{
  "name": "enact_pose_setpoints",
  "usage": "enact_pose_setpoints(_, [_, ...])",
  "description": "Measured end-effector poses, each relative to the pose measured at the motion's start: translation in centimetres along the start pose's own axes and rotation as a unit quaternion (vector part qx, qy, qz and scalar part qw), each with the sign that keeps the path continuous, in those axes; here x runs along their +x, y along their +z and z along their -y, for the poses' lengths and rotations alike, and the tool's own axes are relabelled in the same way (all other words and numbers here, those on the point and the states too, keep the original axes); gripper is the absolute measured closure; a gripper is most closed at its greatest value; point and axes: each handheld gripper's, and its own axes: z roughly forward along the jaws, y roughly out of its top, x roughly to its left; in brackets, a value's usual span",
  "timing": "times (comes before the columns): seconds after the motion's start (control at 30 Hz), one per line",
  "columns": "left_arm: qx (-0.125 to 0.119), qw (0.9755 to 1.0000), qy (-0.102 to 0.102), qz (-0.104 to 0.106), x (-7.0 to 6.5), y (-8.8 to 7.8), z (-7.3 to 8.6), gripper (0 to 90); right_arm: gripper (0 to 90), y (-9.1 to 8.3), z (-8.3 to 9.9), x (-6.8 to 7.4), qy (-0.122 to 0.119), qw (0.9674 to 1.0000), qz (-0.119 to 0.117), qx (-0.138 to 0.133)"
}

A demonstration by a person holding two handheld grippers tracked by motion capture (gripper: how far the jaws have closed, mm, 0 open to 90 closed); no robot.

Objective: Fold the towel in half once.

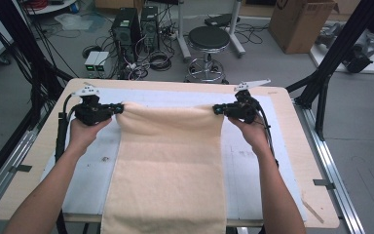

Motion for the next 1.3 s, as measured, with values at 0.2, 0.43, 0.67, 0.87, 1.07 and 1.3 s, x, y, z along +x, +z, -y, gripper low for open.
enact_pose_setpoints(0.2, [-0.002,0.9992,0.027,0.031,-2.2,-2.7,2.4,84.1,85.0,-1.9,2.8,2.7,-0.022,0.9991,-0.032,-0.018])
enact_pose_setpoints(0.43, [0.0,0.9964,0.053,0.065,-5.6,-6.6,6.7,84.1,84.5,-4.1,6.8,7.8,-0.072,0.9953,-0.064,-0.015])
enact_pose_setpoints(0.67, [0.035,0.9911,0.028,0.126,-8.1,-9.5,12.7,65.2,71.5,-4.6,12.2,11.2,-0.08,0.9912,-0.104,0.016])
enact_pose_setpoints(0.87, [0.031,0.993,0.033,0.11,-8.0,-9.5,12.7,54.0,59.5,-5.1,13.7,10.9,-0.063,0.9937,-0.092,0.018])
enact_pose_setpoints(1.07, [0.028,0.9968,0.044,0.061,-6.8,-6.0,11.1,51.3,55.1,-2.6,12.5,9.8,-0.079,0.994,-0.064,0.041])
enact_pose_setpoints(1.3, [0.072,0.9957,0.051,0.028,-5.2,-3.0,11.3,53.2,54.1,0.4,12.7,7.6,-0.062,0.9948,-0.049,0.064])
